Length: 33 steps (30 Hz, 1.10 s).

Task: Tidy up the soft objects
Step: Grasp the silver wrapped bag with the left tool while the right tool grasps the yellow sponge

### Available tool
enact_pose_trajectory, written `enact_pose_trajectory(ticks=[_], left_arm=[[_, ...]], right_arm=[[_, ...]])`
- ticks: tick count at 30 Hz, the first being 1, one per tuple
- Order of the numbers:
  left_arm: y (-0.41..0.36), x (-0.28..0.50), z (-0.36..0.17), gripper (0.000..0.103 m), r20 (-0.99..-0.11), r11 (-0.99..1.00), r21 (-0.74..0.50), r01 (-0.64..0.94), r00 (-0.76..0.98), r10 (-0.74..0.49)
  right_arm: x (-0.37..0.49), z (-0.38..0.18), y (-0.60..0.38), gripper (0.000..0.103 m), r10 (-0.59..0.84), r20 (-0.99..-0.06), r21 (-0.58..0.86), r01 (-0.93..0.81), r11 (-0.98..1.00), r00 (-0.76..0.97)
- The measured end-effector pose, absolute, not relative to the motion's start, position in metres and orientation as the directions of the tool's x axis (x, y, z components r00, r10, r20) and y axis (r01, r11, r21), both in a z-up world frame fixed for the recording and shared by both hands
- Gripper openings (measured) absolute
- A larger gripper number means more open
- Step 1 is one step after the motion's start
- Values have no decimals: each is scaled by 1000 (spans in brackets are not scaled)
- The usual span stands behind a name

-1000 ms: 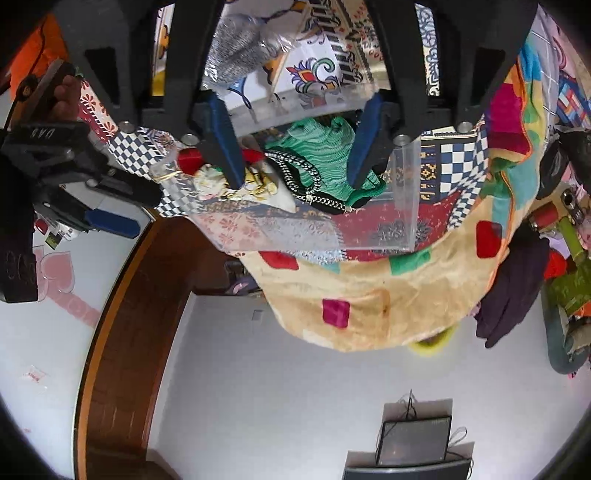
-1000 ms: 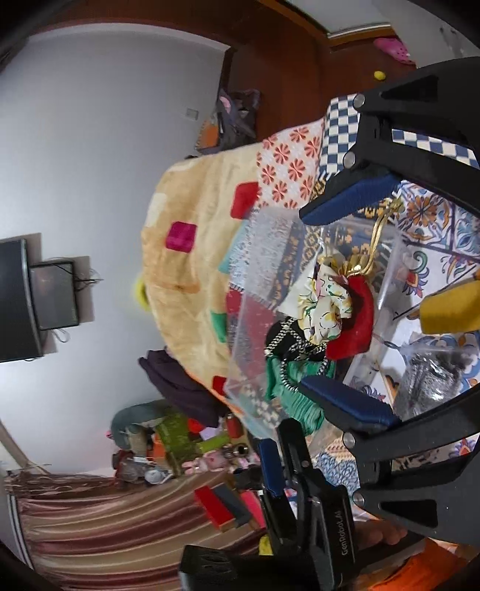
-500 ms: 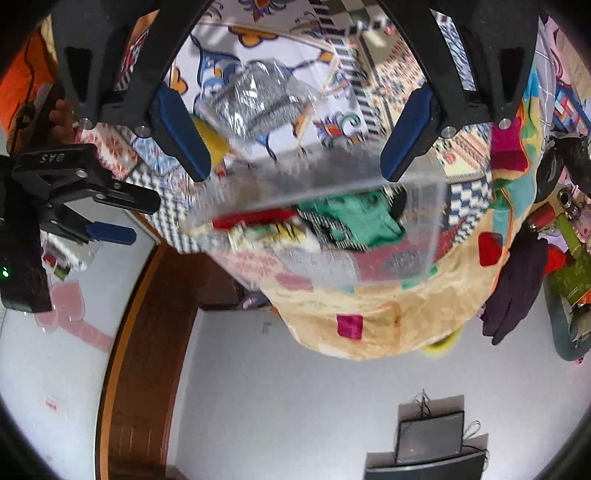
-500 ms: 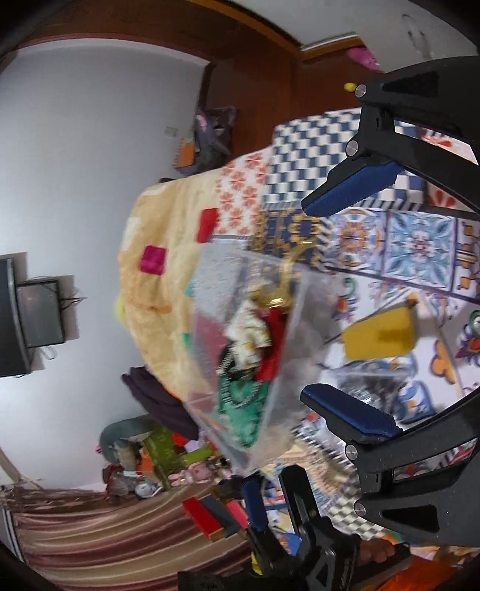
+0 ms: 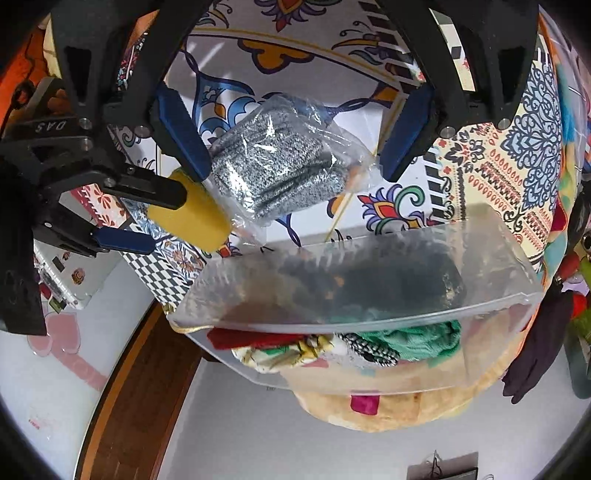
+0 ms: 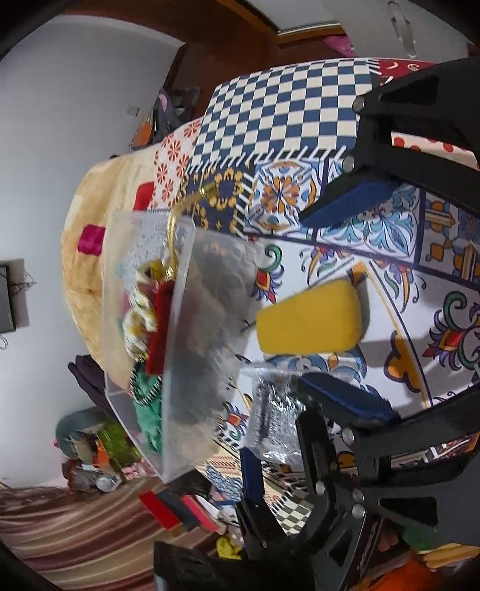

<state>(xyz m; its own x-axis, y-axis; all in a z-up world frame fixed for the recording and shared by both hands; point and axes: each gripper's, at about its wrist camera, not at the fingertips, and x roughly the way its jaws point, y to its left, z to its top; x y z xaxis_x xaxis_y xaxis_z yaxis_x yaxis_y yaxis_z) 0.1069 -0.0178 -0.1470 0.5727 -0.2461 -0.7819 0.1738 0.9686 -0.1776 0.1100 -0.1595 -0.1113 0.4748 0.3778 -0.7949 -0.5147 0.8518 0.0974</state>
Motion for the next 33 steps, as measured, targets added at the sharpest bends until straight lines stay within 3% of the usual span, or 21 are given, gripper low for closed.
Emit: enact_pose_trajectory(ticks=[3,6,10,17,24,33], left_arm=[[-19,108,-148,90,-783,966,-182,181,568,-254],[-21,110,-151,76,-786,957,-211,197,548,-286],[-23,109,-150,55,-778,950,-227,216,546,-310],[-20,99,-142,37,-759,952,-207,225,577,-302],[-8,81,-113,35,-708,960,-181,215,649,-279],[7,67,-53,35,-581,972,-133,193,779,-234]], right_arm=[[109,-117,-154,52,378,-808,96,-533,841,452],[109,-121,-152,35,378,-819,100,-543,834,431],[106,-117,-152,32,381,-811,92,-546,832,443],[102,-105,-152,31,394,-789,83,-553,829,471],[96,-82,-152,31,415,-749,76,-556,828,516],[90,-34,-152,31,441,-653,40,-554,832,616]])
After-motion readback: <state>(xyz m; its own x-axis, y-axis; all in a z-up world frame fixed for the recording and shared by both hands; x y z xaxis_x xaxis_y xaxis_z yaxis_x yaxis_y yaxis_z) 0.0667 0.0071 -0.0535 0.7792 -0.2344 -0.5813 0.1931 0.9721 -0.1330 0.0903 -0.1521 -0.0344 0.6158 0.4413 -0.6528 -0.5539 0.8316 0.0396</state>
